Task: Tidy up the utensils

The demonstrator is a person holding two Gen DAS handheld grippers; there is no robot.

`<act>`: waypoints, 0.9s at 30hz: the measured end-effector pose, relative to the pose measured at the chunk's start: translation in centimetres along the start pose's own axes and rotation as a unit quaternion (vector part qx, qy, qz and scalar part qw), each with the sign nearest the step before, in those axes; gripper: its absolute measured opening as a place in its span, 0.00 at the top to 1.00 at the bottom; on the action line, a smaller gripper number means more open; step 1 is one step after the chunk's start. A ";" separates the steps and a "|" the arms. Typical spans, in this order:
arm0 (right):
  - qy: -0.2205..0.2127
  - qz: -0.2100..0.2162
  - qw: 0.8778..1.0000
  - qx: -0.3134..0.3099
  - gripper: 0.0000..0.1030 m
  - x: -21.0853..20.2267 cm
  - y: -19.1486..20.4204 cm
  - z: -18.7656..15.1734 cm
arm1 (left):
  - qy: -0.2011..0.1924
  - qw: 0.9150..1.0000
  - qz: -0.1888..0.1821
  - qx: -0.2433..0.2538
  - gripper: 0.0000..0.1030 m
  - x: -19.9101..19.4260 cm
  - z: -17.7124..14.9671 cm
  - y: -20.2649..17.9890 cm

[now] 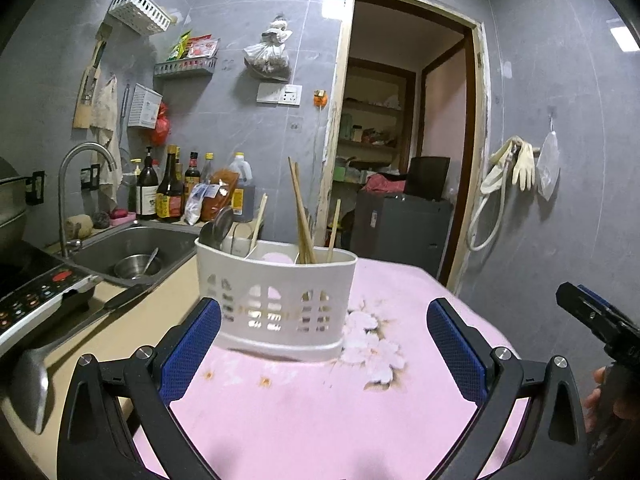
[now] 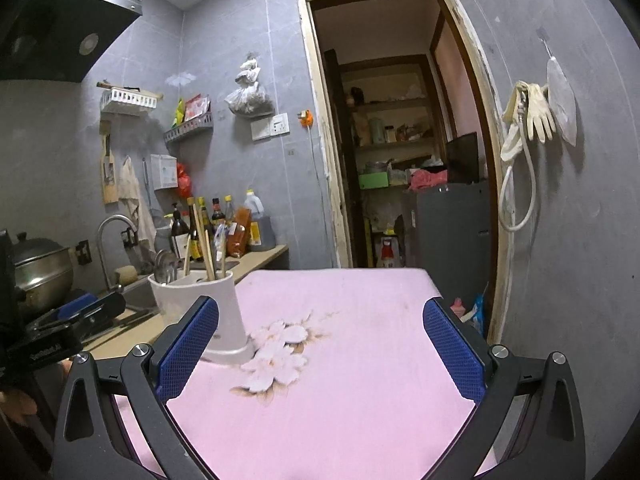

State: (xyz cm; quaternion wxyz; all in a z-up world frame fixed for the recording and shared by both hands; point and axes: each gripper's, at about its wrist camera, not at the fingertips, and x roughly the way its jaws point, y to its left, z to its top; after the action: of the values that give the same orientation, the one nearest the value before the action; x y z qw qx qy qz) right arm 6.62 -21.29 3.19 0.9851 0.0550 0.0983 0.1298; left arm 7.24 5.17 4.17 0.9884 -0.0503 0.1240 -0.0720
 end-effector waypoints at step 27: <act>-0.006 -0.073 0.996 -0.045 0.00 -3.7 0.6 -3.3 | 0.000 1.000 0.024 -0.003 0.02 -2.9 -3.7 -1.6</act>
State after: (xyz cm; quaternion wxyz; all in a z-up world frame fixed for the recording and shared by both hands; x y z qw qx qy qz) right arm 2.28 -21.38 0.73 0.9940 0.0037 0.0905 0.0618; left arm 3.36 3.76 1.46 0.9897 -0.0499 0.1257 -0.0475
